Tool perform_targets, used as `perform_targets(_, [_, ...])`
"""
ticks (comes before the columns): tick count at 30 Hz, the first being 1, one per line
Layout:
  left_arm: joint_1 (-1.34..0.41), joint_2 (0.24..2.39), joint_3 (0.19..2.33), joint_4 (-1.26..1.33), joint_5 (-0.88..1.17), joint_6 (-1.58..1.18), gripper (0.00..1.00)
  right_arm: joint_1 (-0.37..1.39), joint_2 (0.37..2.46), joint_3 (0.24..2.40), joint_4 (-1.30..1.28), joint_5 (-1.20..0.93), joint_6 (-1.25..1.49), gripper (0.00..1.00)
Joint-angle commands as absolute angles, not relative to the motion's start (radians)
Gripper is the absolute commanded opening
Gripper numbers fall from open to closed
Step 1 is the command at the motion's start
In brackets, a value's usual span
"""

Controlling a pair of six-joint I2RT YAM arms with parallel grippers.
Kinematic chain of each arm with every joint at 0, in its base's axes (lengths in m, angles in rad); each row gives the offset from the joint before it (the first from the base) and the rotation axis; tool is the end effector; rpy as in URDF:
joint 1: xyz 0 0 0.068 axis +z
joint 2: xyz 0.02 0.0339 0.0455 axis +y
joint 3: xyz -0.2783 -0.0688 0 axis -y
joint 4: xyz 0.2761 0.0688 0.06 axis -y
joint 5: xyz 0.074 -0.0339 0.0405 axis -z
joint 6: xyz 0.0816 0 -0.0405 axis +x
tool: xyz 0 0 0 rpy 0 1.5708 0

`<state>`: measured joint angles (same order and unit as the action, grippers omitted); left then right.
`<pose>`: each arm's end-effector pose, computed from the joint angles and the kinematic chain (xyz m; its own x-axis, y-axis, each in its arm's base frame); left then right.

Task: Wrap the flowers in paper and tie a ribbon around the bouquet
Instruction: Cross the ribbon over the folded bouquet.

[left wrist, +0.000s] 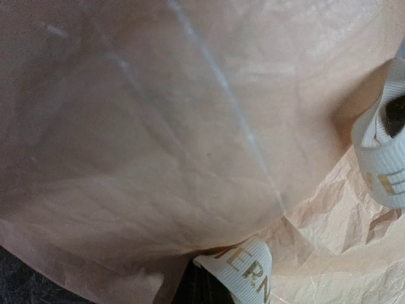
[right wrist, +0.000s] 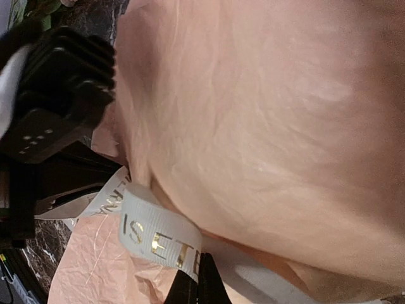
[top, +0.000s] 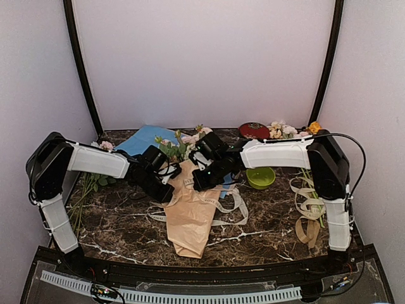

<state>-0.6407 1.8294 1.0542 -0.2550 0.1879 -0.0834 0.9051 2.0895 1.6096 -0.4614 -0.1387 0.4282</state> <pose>0.3193 -0.2571 0.1000 -0.7403 0.4499 -0.4995 0.6047 0.7703 -0.2025 0.3134 0.4173 0.1558 -0.7985 -0.3509 -0.4892 -0.5470 0.7622 0.3461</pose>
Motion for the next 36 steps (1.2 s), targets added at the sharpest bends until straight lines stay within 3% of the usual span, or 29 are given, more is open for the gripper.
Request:
perform_targets(1, [-0.630,1.725,0.996,-0.289,0.147,-0.091,0.00,0.907,2.140,1.698,-0.424,-0.157,0.478,0.00])
perform_targets(11, [-0.630,1.323,0.952,-0.285,0.157,-0.005,0.00,0.929,2.346,1.839,-0.517,-0.170,0.507,0.00])
perform_targets(20, [-0.630,0.888,0.943,-0.162,0.397,0.090,0.00,0.954,2.358,1.873,-0.495,-0.202,0.506,0.00])
perform_targets(34, [-0.630,0.944,0.964,-0.061,0.528,0.064,0.00,0.965,2.304,1.810,-0.259,-0.396,0.591,0.01])
perform_targets(36, [-0.630,0.995,0.958,-0.055,0.495,0.048,0.00,0.963,2.289,1.806,-0.236,-0.408,0.608,0.18])
